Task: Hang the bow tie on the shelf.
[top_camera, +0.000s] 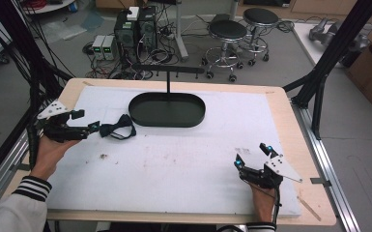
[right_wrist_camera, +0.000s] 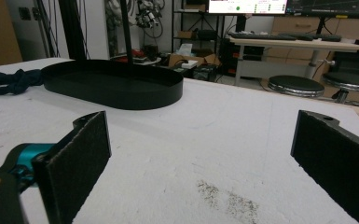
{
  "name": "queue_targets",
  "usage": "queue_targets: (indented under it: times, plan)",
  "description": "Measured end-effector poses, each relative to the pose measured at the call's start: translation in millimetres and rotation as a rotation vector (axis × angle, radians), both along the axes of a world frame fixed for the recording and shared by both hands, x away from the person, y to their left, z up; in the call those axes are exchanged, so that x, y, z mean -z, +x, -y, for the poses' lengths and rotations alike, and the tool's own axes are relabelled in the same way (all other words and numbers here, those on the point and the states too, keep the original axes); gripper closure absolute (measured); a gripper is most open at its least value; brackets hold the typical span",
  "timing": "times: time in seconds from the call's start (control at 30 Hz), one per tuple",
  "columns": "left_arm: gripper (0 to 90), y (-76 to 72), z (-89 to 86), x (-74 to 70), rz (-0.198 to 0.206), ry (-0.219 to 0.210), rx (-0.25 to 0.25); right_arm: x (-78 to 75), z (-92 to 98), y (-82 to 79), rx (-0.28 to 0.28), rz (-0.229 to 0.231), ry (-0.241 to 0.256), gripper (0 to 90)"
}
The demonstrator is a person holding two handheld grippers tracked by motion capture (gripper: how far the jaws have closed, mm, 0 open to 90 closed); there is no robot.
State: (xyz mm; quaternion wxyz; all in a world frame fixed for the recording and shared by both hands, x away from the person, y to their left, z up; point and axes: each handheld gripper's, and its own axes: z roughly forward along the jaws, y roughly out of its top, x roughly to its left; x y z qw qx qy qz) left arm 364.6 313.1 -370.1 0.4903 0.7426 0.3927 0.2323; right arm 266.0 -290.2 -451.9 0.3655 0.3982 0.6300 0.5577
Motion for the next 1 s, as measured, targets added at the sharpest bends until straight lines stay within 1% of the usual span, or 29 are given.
queue_targets:
  times: [0.13, 0.23, 0.33, 0.43, 0.47, 0.57, 0.63, 0.7, 0.77, 0.8, 0.83, 0.87, 0.9, 0.93, 1.0]
  plan:
    - [19.3, 10.1, 4.5, -5.5, -0.03, 0.042, 0.01, 0.0, 0.0, 0.0, 0.002, -0.001, 0.004, 3.7]
    - [19.3, 17.1, 8.3, -9.8, -0.05, 0.091, 0.022, 0.0, 0.0, 0.0, 0.003, 0.0, 0.003, 3.7]
    - [19.4, 23.9, 11.5, -11.8, -0.067, 0.12, 0.031, 0.0, 0.5, 0.1, 0.004, 0.002, 0.003, 3.7]
    - [19.9, 31.0, 16.3, -13.2, -0.101, 0.156, 0.054, 0.0, 0.6, 0.2, 0.004, 0.003, 0.002, 3.7]
    - [19.9, 33.3, 18.5, -13.5, -0.107, 0.172, 0.058, 0.0, 0.1, -0.4, 0.003, -0.005, 0.008, 3.7]
    - [20.1, 41.0, 25.2, -13.9, -0.135, 0.224, 0.074, 0.0, 0.6, 0.1, 0.004, 0.002, 0.004, 3.7]
    - [20.3, 47.0, 30.0, -15.3, -0.159, 0.278, 0.086, 0.0, 1.0, 0.2, 0.002, -0.001, 0.008, 3.7]
    - [20.3, 52.5, 35.0, -16.1, -0.19, 0.301, 0.094, 0.1, 0.7, -0.1, 0.002, -0.003, 0.009, 3.7]
    - [20.3, 57.0, 39.2, -17.2, -0.205, 0.33, 0.107, 0.0, 0.6, -0.1, 0.002, -0.004, 0.011, 3.7]
    - [20.4, 58.4, 41.2, -17.1, -0.213, 0.333, 0.11, 0.1, 0.6, -0.2, 0.005, -0.007, 0.013, 3.7]
    - [20.8, 60.4, 43.3, -16.2, -0.21, 0.336, 0.117, 0.0, 1.0, 0.0, 0.004, -0.004, 0.011, 3.7]
    - [20.8, 62.1, 44.2, -14.5, -0.221, 0.328, 0.122, 0.0, 1.0, 0.0, 0.004, -0.004, 0.011, 3.7]
    - [21.3, 63.7, 45.1, -12.1, -0.229, 0.335, 0.123, 0.0, 1.0, 0.0, 0.005, -0.004, 0.01, 3.7]
    - [21.4, 66.4, 46.4, -7.3, -0.243, 0.367, 0.121, 0.0, 0.9, 0.0, 0.005, -0.003, 0.011, 3.7]
    - [21.4, 68.4, 47.4, -3.6, -0.262, 0.382, 0.122, 0.1, 0.7, -0.1, 0.003, -0.003, 0.01, 3.7]
